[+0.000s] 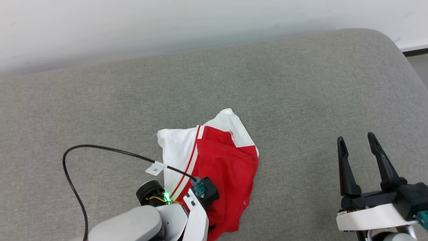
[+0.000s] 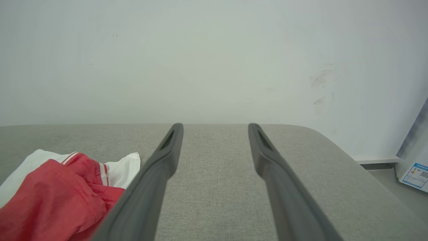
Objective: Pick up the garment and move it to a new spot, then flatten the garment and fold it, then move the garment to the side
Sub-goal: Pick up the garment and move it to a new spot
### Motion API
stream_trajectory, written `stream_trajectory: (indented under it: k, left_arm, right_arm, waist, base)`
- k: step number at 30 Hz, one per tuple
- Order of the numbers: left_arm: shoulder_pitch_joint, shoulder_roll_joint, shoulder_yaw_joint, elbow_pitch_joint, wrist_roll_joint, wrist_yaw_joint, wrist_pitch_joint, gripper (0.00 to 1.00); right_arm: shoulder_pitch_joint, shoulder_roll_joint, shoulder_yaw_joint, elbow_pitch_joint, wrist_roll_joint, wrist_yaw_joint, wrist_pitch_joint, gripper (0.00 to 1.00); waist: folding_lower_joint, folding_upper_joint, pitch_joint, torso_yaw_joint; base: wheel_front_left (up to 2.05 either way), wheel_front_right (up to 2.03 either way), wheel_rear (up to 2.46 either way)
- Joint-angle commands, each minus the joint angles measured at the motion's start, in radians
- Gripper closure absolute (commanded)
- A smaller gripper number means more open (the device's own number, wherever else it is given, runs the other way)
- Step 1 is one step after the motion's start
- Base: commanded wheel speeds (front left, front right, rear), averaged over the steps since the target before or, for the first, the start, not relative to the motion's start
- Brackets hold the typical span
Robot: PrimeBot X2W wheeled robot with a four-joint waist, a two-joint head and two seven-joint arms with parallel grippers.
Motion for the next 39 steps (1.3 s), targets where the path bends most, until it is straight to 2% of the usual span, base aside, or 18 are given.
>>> stream_trajectory:
  k: [1, 2, 5, 7, 11, 17, 18, 23, 25, 28, 33, 39]
  left_arm:
    - [0.023, -0.008, 0.0, 0.012, 0.008, 0.003, -0.024, 1.0]
    - [0.026, -0.015, 0.006, 0.02, 0.016, 0.004, -0.05, 0.0]
    - [0.018, -0.032, 0.028, 0.029, 0.052, 0.017, -0.141, 0.0]
    - [0.021, -0.032, 0.047, 0.019, 0.084, 0.044, -0.208, 0.0]
    - [0.057, -0.029, 0.09, -0.044, 0.135, 0.127, -0.341, 0.0]
    - [0.105, -0.01, 0.174, -0.128, 0.221, 0.312, -0.529, 0.0]
    - [0.105, -0.01, 0.174, -0.128, 0.221, 0.312, -0.529, 0.0]
    - [0.176, 0.004, 0.27, -0.113, 0.267, 0.489, -0.704, 0.0]
    - [0.217, 0.0, 0.309, -0.1, 0.271, 0.554, -0.748, 0.0]
    - [0.275, 0.002, 0.376, -0.091, 0.274, 0.622, -0.781, 0.0]
    - [0.357, -0.012, 0.459, -0.107, 0.332, 0.683, -0.791, 0.0]
    - [0.464, -0.044, 0.576, -0.144, 0.425, 0.71, -0.79, 0.0]
  right_arm:
    - [0.005, 0.001, -0.001, 0.003, -0.008, -0.001, -0.002, 0.0]
    - [0.01, 0.001, -0.002, 0.005, -0.008, -0.001, -0.002, 0.0]
    - [0.032, 0.001, -0.002, 0.012, -0.01, -0.001, -0.002, 0.0]
    - [0.046, 0.001, -0.002, 0.016, -0.01, -0.001, -0.002, 0.0]
    - [0.083, 0.001, -0.011, 0.02, -0.015, -0.001, -0.002, 0.0]
    - [0.113, 0.001, -0.033, 0.013, -0.02, -0.001, -0.002, 0.0]
    - [0.113, 0.001, -0.033, 0.013, -0.02, -0.001, -0.002, 0.0]
    - [0.125, 0.001, -0.041, 0.013, -0.019, -0.001, -0.002, 0.0]
    - [0.128, 0.001, -0.044, 0.012, -0.019, -0.001, -0.002, 0.0]
    - [0.138, 0.001, -0.049, 0.01, -0.012, -0.001, -0.002, 0.0]
    - [0.145, 0.001, -0.06, 0.015, -0.003, -0.001, -0.002, 0.0]
    - [0.154, 0.001, -0.059, 0.02, 0.007, -0.001, -0.002, 0.0]
  waist:
    - [0.0, -0.0001, -0.009, 0.006]
    - [0.0, -0.0001, -0.017, 0.011]
    - [0.0, -0.0001, -0.049, 0.024]
    - [0.0, -0.0001, -0.075, 0.033]
    - [0.0, -0.0001, -0.124, 0.058]
    - [0.0, -0.0001, -0.161, 0.107]
    - [0.0, -0.0001, -0.161, 0.107]
    - [0.0, -0.0001, -0.179, 0.143]
    - [0.0, -0.0001, -0.184, 0.157]
    - [0.0, -0.0001, -0.191, 0.176]
    - [0.0, -0.0001, -0.198, 0.205]
    - [0.0, -0.0001, -0.204, 0.223]
  base:
    - [0.0, 0.0, 0.0]
    - [0.0, 0.0, 0.0]
    - [0.0, 0.0, 0.0]
    - [0.0, 0.0, 0.0]
    - [0.0, 0.0, 0.0]
    - [0.0, 0.0, 0.0]
    - [0.0, 0.0, 0.0]
    - [0.0, 0.0, 0.0]
    - [0.0, 0.0, 0.0]
    - [0.0, 0.0, 0.0]
    - [0.0, 0.0, 0.0]
    - [0.0, 0.0, 0.0]
